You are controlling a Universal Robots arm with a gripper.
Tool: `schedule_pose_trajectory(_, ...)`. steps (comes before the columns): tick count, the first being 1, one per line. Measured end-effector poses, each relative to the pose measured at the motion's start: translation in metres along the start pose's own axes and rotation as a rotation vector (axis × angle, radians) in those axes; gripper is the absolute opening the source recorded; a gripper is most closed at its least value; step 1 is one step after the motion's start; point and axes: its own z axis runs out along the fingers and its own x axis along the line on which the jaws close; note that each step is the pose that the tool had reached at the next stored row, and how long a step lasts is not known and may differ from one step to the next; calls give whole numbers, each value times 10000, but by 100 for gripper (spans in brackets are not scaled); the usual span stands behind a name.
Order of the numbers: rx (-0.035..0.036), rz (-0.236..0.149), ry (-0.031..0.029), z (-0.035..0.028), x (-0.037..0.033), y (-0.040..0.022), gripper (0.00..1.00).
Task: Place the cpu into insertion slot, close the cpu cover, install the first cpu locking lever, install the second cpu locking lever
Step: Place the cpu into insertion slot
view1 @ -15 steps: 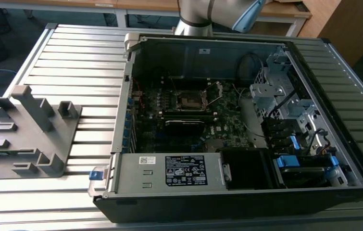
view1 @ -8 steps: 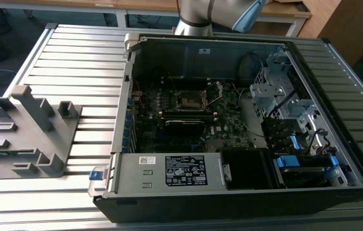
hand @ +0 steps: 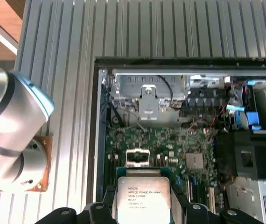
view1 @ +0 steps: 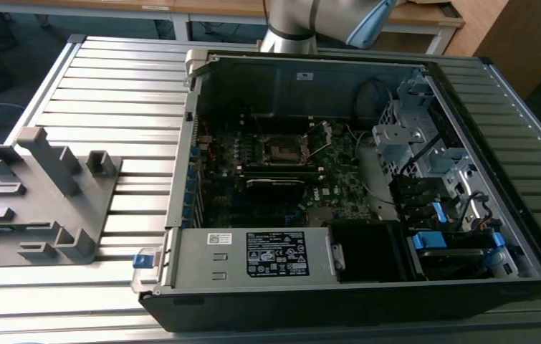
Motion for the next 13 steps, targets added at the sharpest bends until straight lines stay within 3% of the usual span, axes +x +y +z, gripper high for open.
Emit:
schedule_pose_trajectory(8,1443,32,-19,20,-1,8,54)
schedule_pose_trajectory(9,1534,34,-19,22,-1,7,54)
schedule_pose_trajectory(13,1541,34,-20,22,-1,7,54)
